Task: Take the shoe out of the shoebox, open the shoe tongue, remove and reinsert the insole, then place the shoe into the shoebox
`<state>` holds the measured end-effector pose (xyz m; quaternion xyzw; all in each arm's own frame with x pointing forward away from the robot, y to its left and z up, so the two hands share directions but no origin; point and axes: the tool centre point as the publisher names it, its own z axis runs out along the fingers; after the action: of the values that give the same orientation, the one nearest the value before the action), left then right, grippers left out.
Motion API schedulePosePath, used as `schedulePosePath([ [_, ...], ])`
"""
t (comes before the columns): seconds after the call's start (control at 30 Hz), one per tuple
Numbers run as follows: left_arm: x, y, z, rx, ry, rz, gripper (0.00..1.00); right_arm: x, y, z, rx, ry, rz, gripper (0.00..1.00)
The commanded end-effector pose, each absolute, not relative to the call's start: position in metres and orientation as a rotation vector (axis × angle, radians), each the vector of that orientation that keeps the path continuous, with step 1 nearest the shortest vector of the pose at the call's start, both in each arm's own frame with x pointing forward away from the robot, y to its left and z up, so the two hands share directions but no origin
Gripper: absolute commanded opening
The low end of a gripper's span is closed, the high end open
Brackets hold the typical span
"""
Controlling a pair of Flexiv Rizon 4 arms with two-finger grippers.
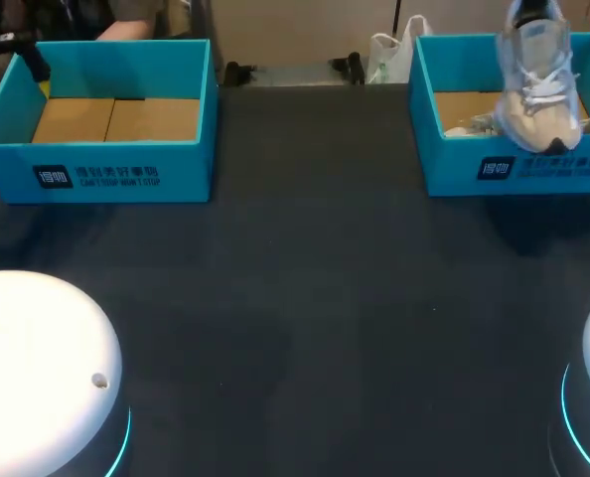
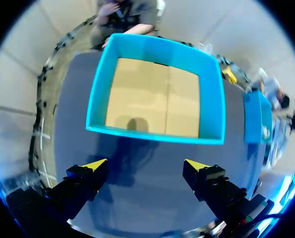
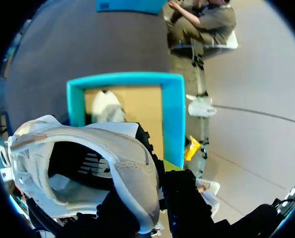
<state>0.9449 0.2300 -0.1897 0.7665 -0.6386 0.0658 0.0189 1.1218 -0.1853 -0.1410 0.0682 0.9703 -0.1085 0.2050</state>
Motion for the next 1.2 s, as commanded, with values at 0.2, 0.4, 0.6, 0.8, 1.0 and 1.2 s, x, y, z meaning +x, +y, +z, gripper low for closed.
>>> schedulePosePath([
  [0.2, 0.961, 0.230, -0.194, 2.602, -1.685, 0.133, 1.00, 1.175, -0.232, -0.130, 0.185, 2.755, -0.227, 0.00],
  [0.4, 0.961, 0.230, -0.194, 2.602, -1.685, 0.133, 1.00, 1.175, -0.232, -0.130, 0.185, 2.755, -0.227, 0.00],
  [0.6, 0.961, 0.230, -0.194, 2.602, -1.685, 0.133, 1.00, 1.175, -0.232, -0.130, 0.185, 2.755, -0.227, 0.00],
  [0.8, 0.961, 0.230, -0.194, 2.602, -1.685, 0.133, 1.00, 1.215, -0.270, -0.147, 0.289, 2.759, -0.189, 0.00],
  [1.0, 0.961, 0.230, -0.194, 2.602, -1.685, 0.133, 1.00, 1.231, -0.288, -0.153, 0.338, 2.766, -0.247, 0.00],
  [1.2, 0.961, 0.230, -0.194, 2.602, -1.685, 0.133, 1.00, 1.243, -0.298, -0.151, 0.579, 2.717, -0.337, 0.00],
])
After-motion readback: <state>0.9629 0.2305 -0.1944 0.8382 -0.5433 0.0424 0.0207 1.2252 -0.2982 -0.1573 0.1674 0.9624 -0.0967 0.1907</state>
